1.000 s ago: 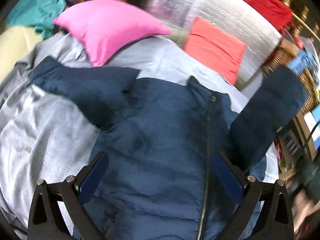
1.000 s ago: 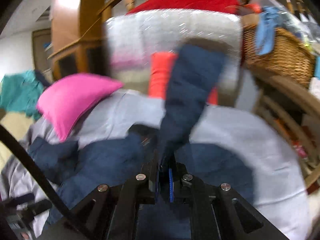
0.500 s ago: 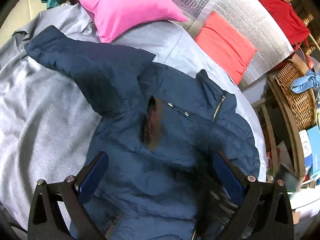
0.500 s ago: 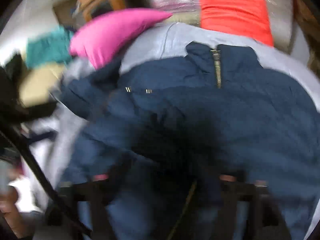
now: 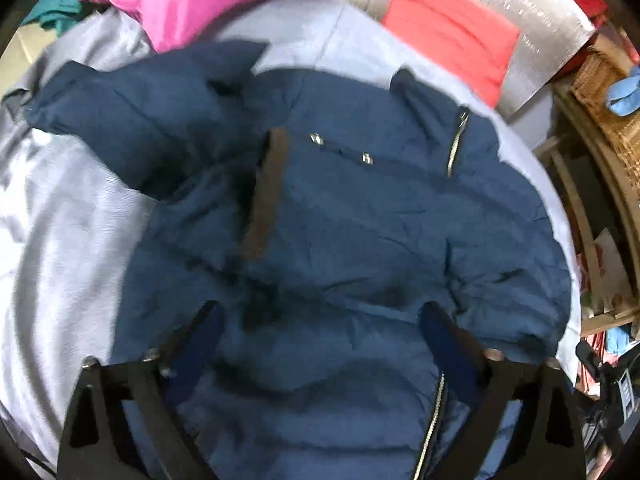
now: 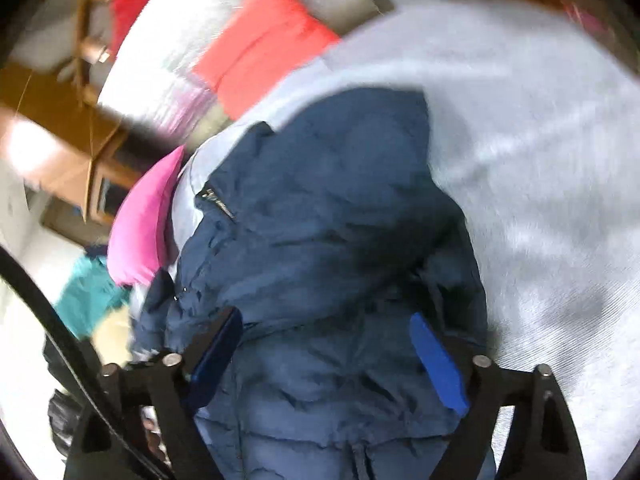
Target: Fold large clothes
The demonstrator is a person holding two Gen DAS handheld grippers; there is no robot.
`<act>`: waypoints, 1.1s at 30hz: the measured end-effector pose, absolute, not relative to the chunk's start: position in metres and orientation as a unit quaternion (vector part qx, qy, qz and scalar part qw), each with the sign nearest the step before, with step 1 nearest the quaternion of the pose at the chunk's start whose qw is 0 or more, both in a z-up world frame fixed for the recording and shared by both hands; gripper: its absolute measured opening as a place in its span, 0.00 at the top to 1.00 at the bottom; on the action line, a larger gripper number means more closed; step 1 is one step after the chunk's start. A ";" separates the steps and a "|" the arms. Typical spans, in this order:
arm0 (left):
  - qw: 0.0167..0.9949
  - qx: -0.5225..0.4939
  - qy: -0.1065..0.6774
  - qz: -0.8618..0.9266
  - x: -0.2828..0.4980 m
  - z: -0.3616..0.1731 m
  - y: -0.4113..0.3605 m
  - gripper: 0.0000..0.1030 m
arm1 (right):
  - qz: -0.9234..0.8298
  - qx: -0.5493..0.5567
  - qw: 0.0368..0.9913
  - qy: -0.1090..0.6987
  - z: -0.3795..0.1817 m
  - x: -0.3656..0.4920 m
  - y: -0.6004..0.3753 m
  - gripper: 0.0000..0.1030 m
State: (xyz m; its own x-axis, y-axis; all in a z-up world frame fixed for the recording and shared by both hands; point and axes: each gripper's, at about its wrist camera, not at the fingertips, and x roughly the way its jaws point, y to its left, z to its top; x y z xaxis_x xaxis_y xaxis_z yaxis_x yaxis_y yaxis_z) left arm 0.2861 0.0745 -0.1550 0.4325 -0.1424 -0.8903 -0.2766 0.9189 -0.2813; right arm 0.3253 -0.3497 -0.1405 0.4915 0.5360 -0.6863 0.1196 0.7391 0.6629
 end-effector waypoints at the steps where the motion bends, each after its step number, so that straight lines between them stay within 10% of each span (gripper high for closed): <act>1: 0.817 -0.199 0.539 0.044 0.292 -0.160 0.075 0.22 | 0.129 0.346 0.788 0.492 -0.146 0.330 -0.353 0.26; 11: 0.811 -0.287 0.509 0.041 0.320 -0.162 0.107 0.81 | 0.099 0.394 0.778 0.478 -0.167 0.392 -0.371 0.84; 31: 0.843 -0.168 0.502 0.094 0.330 -0.169 0.105 0.69 | 0.100 0.367 0.779 0.499 -0.172 0.400 -0.356 0.81; 33: 0.855 -0.130 0.488 0.117 0.321 -0.155 0.096 0.54 | 0.092 0.387 0.765 0.507 -0.169 0.391 -0.361 0.55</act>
State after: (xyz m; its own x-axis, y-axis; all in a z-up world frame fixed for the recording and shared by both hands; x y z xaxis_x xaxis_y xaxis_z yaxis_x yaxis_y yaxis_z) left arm 0.3205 0.0956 -0.1548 0.4962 0.0730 -0.8651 -0.3269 0.9388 -0.1083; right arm 0.3912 -0.3608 -0.1692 0.4690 0.5333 -0.7040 0.2514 0.6836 0.6852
